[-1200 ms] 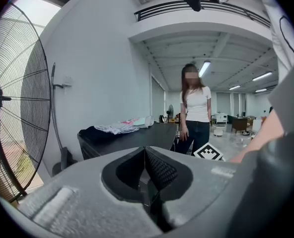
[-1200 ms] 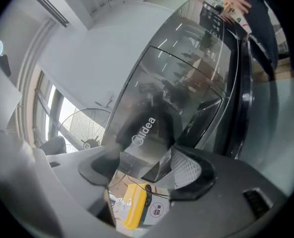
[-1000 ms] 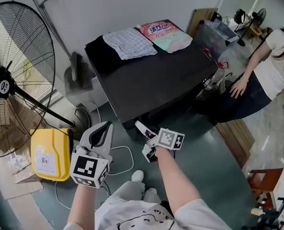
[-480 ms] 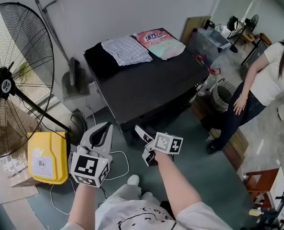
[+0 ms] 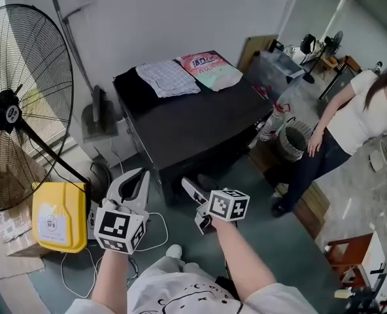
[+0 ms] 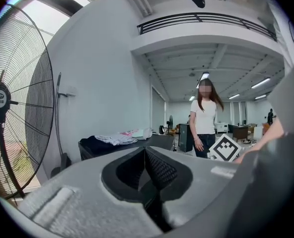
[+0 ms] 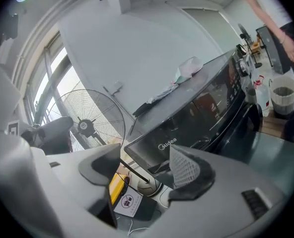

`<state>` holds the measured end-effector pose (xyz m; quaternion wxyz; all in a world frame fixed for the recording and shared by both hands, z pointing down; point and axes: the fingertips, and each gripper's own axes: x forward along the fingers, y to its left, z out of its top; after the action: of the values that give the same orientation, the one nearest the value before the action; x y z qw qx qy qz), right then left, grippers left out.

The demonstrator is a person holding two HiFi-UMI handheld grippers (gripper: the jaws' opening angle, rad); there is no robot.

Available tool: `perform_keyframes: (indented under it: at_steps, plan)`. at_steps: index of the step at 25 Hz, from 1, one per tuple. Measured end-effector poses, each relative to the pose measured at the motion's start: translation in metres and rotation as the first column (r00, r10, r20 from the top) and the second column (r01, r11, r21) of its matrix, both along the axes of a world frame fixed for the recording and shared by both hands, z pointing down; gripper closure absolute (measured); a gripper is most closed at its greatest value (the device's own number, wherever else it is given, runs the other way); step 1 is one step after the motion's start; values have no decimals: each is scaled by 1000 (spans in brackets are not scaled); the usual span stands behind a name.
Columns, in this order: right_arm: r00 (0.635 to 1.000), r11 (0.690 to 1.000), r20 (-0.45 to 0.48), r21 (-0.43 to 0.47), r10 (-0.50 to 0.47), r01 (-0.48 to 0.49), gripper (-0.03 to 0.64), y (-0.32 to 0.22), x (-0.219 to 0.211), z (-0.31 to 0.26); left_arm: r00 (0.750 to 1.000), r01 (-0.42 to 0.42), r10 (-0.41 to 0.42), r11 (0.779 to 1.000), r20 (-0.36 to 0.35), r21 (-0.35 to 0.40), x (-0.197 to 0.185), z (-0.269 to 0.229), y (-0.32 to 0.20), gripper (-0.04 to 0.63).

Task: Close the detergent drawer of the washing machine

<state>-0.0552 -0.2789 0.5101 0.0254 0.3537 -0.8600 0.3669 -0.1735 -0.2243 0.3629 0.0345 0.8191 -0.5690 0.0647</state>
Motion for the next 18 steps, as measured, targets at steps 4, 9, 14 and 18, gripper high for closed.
perform_keyframes:
  at_steps: [4,9,14,18]
  plan:
    - [1000,998,-18,60,-13,14,308,15,12,-20,999,33,-33,999,-7,19,0,-9,13,578]
    - [998,988,-54,147,-30,38,310,34,26,-48,997,70,-69,997,-24,39,0,-17,28,578]
    - [993,960,-108,270,-41,69,313,55,37,-87,996,84,-82,994,-30,65,6,-31,41,578]
    - [988,924,-154,373,-22,79,334,69,48,-120,996,86,-84,991,-32,100,11,-45,49,578]
